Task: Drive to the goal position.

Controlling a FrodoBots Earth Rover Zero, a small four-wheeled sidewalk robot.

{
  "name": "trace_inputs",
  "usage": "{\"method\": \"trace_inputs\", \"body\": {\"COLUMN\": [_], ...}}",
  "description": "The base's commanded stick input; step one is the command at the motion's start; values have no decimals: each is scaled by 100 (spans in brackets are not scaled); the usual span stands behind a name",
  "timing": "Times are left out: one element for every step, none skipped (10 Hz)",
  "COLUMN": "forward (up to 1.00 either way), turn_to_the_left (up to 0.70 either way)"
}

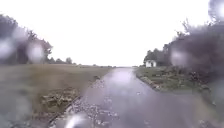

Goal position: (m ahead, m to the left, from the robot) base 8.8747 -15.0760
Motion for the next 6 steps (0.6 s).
{"method": "trace_inputs", "body": {"forward": [100,100,100,100,100,100], "turn_to_the_left": [0,0,0,0,0,0]}}
